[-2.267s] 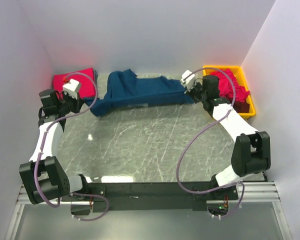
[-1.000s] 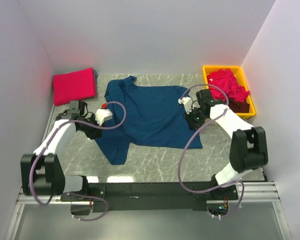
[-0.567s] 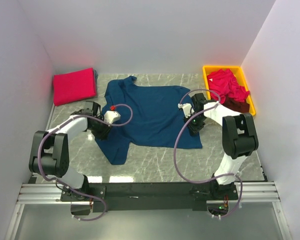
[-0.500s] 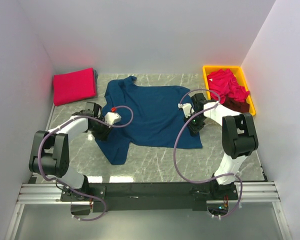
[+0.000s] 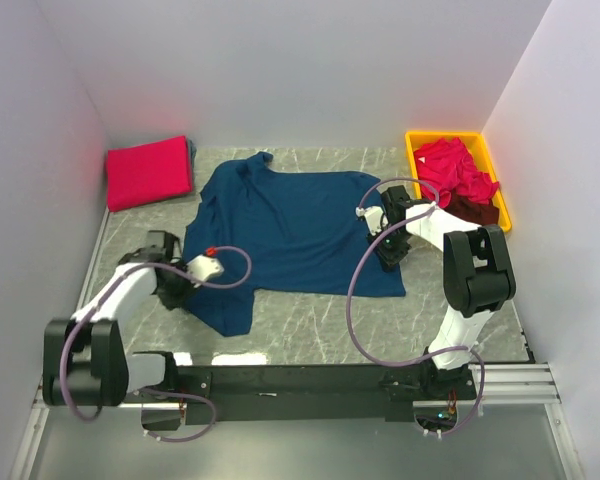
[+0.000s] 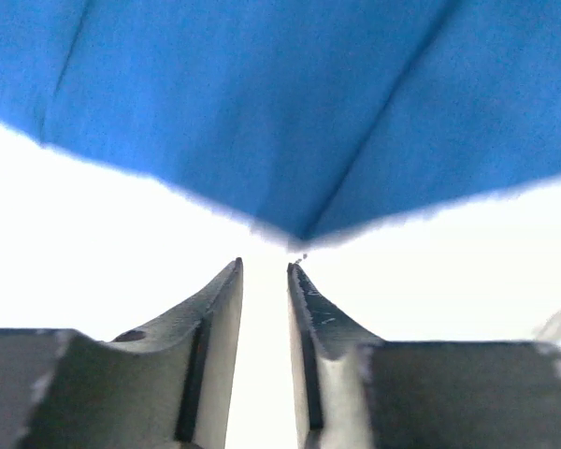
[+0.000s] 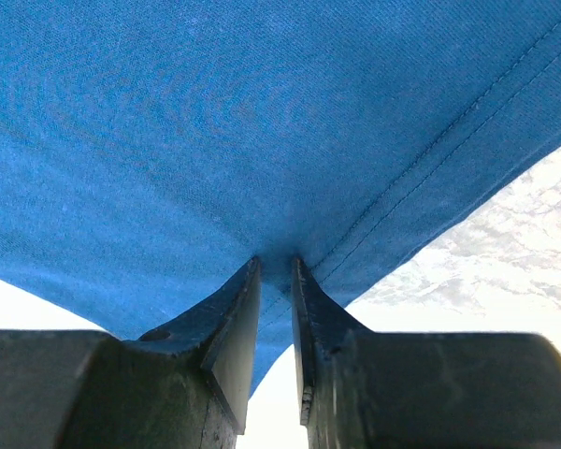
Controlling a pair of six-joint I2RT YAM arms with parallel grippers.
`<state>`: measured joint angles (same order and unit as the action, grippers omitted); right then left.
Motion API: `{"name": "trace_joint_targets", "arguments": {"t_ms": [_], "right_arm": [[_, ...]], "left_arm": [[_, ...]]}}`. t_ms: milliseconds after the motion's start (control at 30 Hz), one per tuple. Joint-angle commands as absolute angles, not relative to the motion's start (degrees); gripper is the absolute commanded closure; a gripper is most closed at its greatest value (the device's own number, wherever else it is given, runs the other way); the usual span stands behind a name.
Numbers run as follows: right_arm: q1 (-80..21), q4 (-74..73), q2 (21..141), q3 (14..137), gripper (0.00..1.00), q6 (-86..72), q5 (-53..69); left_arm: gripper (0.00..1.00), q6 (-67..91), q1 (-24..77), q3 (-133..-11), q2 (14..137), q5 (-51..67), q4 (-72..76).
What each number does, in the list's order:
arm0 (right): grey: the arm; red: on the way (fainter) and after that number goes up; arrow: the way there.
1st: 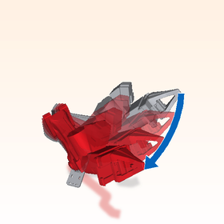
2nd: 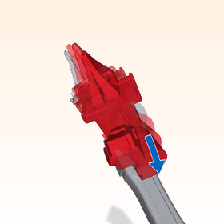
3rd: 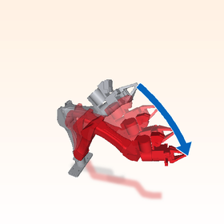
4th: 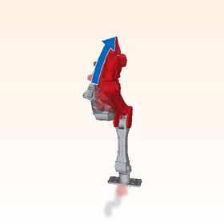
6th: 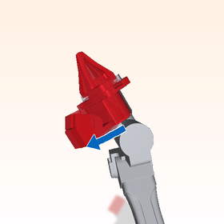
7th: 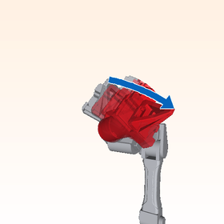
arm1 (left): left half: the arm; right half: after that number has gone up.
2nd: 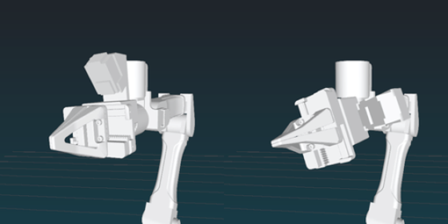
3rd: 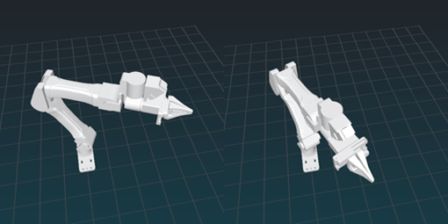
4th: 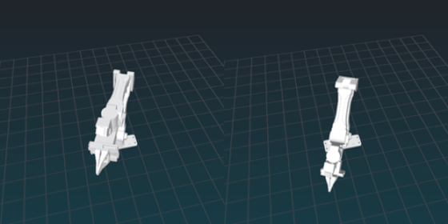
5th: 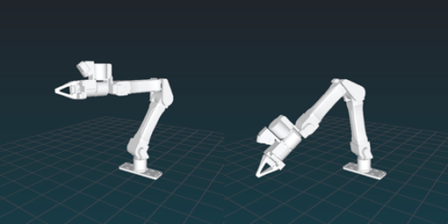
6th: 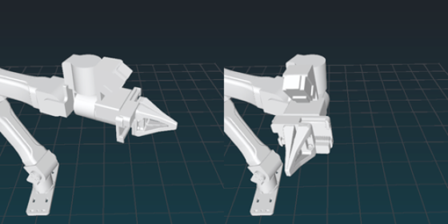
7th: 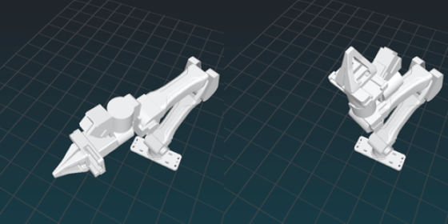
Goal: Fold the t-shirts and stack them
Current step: Flatten the tshirt out
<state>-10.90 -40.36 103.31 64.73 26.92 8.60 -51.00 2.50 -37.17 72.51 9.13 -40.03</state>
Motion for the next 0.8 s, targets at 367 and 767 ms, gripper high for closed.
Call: {"name": "trace_joint_targets", "arguments": {"t_ms": [367,767], "right_arm": [[-10.72,-46.05,102.66,67.5,0.71,26.55,11.34],[-10.72,-48.25,103.36,70.14,0.7,25.4,12.31]], "left_arm": [[0.44,-64.18,1.29,-46.23,66.26,26.1,-55.38],[0.43,-51.6,15.29,-45.35,77.07,25.14,-43.34]]}}
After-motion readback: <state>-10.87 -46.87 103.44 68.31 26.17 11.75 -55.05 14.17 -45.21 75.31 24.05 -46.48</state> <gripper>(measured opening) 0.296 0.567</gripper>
